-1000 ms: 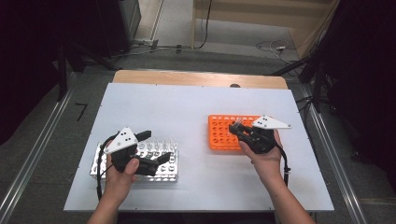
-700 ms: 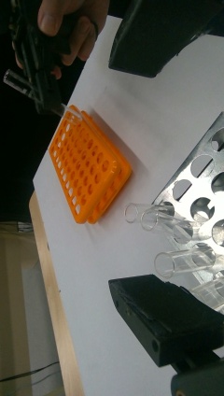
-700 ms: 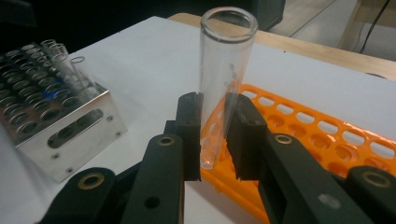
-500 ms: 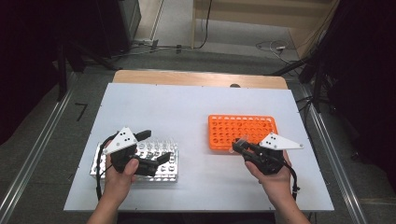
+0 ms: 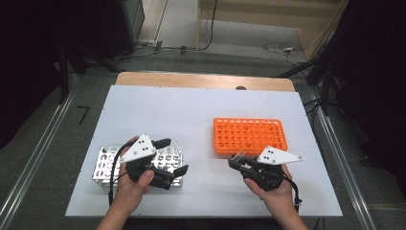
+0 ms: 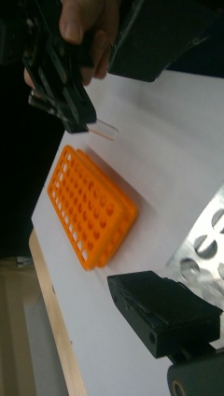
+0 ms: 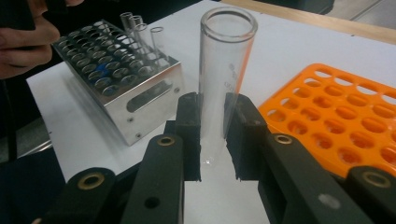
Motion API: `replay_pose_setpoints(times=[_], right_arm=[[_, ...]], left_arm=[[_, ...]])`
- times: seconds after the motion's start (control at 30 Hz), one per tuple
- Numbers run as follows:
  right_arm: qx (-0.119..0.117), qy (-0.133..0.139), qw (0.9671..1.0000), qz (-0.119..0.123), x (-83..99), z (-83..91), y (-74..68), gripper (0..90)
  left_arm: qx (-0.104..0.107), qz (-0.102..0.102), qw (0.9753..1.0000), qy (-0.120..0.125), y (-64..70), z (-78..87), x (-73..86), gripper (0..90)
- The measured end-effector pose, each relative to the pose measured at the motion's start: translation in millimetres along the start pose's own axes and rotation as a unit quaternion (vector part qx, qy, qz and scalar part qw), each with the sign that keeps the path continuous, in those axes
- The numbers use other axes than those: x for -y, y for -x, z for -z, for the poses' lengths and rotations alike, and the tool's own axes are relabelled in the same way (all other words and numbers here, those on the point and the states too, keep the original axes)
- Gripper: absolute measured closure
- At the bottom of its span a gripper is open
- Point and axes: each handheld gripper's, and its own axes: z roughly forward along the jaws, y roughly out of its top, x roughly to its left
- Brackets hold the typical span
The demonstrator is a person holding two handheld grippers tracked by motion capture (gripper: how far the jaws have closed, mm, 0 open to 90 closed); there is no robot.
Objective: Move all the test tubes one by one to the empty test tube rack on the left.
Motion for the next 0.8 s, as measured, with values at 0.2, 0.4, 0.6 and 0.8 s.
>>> replay_pose_setpoints(times=[0.2,0.4,0.6,0.8], right_arm=[[-0.015,-0.012,0.9997,0.012,0.3,-10.5,-12.3,73.7],[-0.028,-0.026,0.9987,0.033,0.3,-18.8,-25.6,73.7],[-0.041,-0.035,0.9976,0.043,0.2,-24.7,-33.9,73.7],[-0.044,-0.042,0.9972,0.043,-1.3,-29.0,-39.2,73.6]], left_arm=[[0.03,0.001,0.9995,0.001,12.2,-8.9,-6.6,5.7],[0.027,-0.006,0.9995,-0.013,25.9,-23.1,-5.9,16.2],[0.039,-0.01,0.9991,-0.016,35.4,-31.0,-5.8,32.8],[0.06,-0.012,0.9981,-0.01,37.1,-33.6,-5.6,51.6]])
